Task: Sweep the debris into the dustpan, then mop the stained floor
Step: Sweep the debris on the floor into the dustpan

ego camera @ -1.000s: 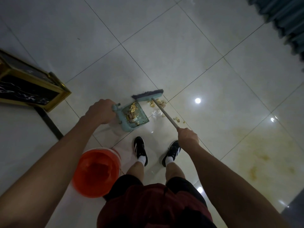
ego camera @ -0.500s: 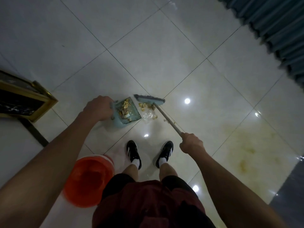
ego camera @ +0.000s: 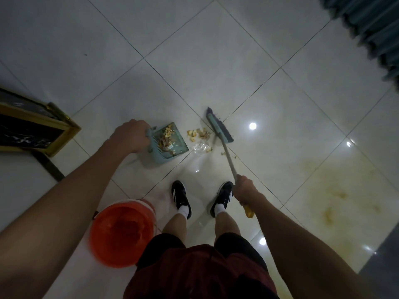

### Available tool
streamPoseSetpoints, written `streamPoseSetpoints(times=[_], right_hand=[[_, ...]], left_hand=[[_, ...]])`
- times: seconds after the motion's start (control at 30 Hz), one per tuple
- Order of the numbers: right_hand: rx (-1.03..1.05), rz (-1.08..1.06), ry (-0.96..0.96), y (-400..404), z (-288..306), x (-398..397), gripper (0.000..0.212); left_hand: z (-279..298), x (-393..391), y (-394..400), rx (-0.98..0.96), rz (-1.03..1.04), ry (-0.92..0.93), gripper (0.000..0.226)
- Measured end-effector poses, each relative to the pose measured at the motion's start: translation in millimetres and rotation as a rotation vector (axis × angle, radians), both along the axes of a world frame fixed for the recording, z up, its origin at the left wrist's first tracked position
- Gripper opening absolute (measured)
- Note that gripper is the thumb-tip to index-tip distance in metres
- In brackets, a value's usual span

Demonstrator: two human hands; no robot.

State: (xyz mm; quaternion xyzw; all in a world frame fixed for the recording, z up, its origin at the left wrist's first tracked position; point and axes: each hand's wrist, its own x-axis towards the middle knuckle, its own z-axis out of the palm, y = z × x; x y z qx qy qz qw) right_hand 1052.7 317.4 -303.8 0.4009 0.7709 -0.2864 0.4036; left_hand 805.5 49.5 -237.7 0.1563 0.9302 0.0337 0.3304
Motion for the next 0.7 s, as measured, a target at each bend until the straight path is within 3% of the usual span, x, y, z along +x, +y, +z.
streamPoseSetpoints(times=[0.27,0.43,0.7], right_hand=[[-0.226,-0.026,0.055,-53.0,-10.8,-14.9,0.023],[-0.33,-0.129,0.046,-63.6,-4.8,-23.0,0.058],[-0.342,-0.218,0.091,-40.9,26.2,-12.6,0.054]], left_hand=[[-0.9,6.7,3.4,0.0,-0.026,0.0,0.021],[-4.0,14.3,-8.9,0.014,-0.043,0.02,0.023],[4.3,12.4,-24.3,0.066,0.066,-0.019,0.034]])
